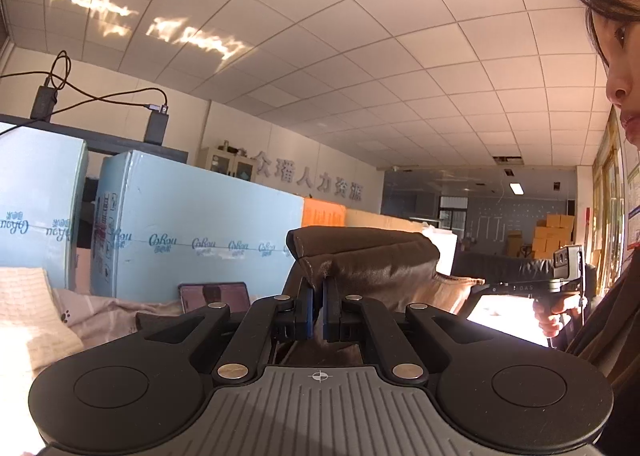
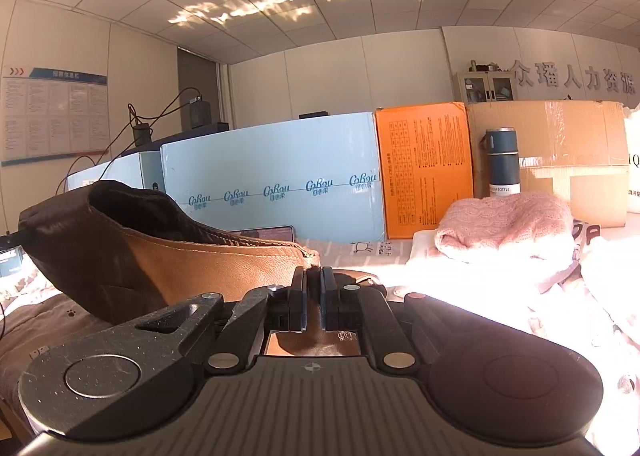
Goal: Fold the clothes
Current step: 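Lay the brown garment flat with the left gripper and open both grippers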
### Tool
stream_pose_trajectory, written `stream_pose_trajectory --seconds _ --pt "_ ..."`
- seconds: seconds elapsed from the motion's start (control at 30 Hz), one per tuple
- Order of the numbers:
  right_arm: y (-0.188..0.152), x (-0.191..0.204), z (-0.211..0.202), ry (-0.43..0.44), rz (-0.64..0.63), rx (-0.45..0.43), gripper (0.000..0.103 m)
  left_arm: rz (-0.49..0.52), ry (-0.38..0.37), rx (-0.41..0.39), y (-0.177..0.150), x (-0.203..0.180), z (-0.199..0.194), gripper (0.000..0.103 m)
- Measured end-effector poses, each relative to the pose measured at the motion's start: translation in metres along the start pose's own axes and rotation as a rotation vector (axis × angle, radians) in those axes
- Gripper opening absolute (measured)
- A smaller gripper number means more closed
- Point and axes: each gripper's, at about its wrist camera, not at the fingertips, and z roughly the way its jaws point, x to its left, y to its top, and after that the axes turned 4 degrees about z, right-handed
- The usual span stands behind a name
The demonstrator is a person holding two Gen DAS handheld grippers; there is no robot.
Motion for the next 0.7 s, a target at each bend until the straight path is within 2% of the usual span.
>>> stream_pose_trajectory --seconds 0.13,0.2,0.27,0.33,0.43,0.47,0.5,0.6,0.67,0.7 --pt "-0.009 0.007 -0.017 -0.073 0.013 0.01 0.019 -0.013 -0.016 0.1 -0.008 -0.001 -0.008 0.004" --pt "-0.008 0.006 -0.031 -0.076 0.023 -0.01 0.025 -0.023 -0.02 0.174 -0.012 0.001 -0.008 0.007" --pt "-0.005 0.004 -0.044 -0.109 0.021 -0.029 0.038 -0.014 -0.048 0.253 -0.022 -0.003 -0.012 0.011" --pt "-0.003 0.0 -0.055 -0.157 0.025 -0.051 0.04 0.007 -0.055 0.326 -0.03 -0.007 -0.013 0.02" --pt "-0.001 -0.008 -0.05 -0.19 0.047 -0.061 0.044 0.03 -0.035 0.427 -0.037 -0.002 -0.014 0.041" --pt "-0.001 -0.009 -0.047 -0.198 0.051 -0.06 0.046 0.037 -0.027 0.46 -0.039 0.0 -0.015 0.055" --pt "0.0 -0.011 -0.044 -0.205 0.055 -0.058 0.048 0.044 -0.009 0.494 -0.041 0.005 -0.017 0.068" --pt "0.002 -0.017 -0.027 -0.207 0.061 -0.041 0.061 0.052 0.079 0.593 -0.049 0.013 -0.04 0.071" --pt "0.005 -0.025 -0.008 -0.2 0.083 -0.023 0.064 0.019 0.194 0.592 -0.044 0.035 -0.047 0.071" --pt "0.007 -0.027 0.002 -0.202 0.088 -0.016 0.065 -0.012 0.244 0.557 -0.039 0.046 -0.045 0.073"
